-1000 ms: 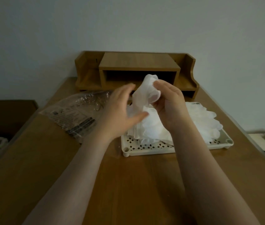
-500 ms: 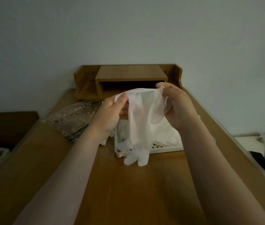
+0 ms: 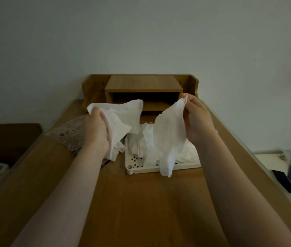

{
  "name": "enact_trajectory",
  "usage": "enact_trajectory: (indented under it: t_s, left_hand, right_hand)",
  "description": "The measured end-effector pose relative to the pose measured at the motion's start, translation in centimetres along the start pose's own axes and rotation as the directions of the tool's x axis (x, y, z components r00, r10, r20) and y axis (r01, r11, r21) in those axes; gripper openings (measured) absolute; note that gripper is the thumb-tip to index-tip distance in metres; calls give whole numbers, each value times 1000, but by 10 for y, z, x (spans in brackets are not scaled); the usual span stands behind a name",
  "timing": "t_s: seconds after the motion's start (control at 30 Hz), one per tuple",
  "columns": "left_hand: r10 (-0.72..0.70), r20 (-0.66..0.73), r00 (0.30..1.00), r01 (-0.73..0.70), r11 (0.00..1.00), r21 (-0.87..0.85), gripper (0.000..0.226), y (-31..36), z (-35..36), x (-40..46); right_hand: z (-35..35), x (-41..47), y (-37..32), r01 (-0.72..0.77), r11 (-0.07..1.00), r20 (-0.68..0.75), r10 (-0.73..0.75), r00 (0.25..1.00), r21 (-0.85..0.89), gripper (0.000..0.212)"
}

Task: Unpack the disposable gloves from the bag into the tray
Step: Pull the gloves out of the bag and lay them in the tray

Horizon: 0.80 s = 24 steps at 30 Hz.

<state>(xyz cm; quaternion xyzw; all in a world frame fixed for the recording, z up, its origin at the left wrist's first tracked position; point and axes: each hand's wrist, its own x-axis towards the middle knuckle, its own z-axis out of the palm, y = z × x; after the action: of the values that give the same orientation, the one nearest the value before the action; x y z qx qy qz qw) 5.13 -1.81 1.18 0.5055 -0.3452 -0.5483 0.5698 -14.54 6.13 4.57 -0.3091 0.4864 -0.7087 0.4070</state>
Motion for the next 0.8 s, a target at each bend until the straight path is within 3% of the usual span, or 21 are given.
enact_trajectory:
  t_s: [0.07, 0.13, 0.23, 0.3, 0.33, 0.37, 0.43, 0.5, 0.57, 0.67, 0.8]
  left_hand:
    - [80, -167, 983, -55, 987, 151, 43, -5, -7, 8]
    - [154, -241, 958, -94, 965, 244, 44, -9, -14, 13]
    - [174, -178, 969, -80, 896, 438, 64, -18, -23, 20]
    - [267, -143, 953, -102, 727, 679, 81, -20, -18, 9]
    - [355, -86, 931, -183, 659, 730, 82, -18, -13, 0]
    - [422, 21, 906, -308, 626, 717, 76, -14, -5, -10]
    - [408, 313, 857, -515, 675, 529, 53, -2, 12, -33]
    - [285, 574, 768, -554, 745, 371, 28, 8, 25, -53]
    - [235, 671, 703, -553, 774, 308, 14, 16, 33, -63]
    - [179, 731, 659, -531, 799, 283, 15, 22, 37, -64]
    - [97, 769, 631, -517, 792, 325, 8, 20, 46, -69]
  right_hand:
    - [4, -2, 3, -26, 1000, 13, 26, 1000, -6, 19]
    - [8, -4, 8, -63, 997, 53, 65, 996, -35, 20]
    - [17, -6, 16, -19, 980, 74, 35, 997, -197, 24]
    - [20, -7, 16, 92, 937, 93, -64, 994, -336, 24]
    - [22, -8, 15, 170, 904, 129, -129, 983, -393, 21]
    - [24, -9, 13, 260, 858, 188, -195, 963, -442, 18]
    - [27, -12, 8, 435, 717, 345, -281, 896, -545, 12]
    - [29, -12, 2, 555, 549, 467, -306, 829, -625, 9]
    - [27, -12, -7, 584, 452, 495, -310, 812, -675, 10]
    - [20, -15, -25, 542, 464, 458, -291, 840, -701, 10]
    - [8, -10, -32, 327, 688, 324, -140, 936, -648, 9]
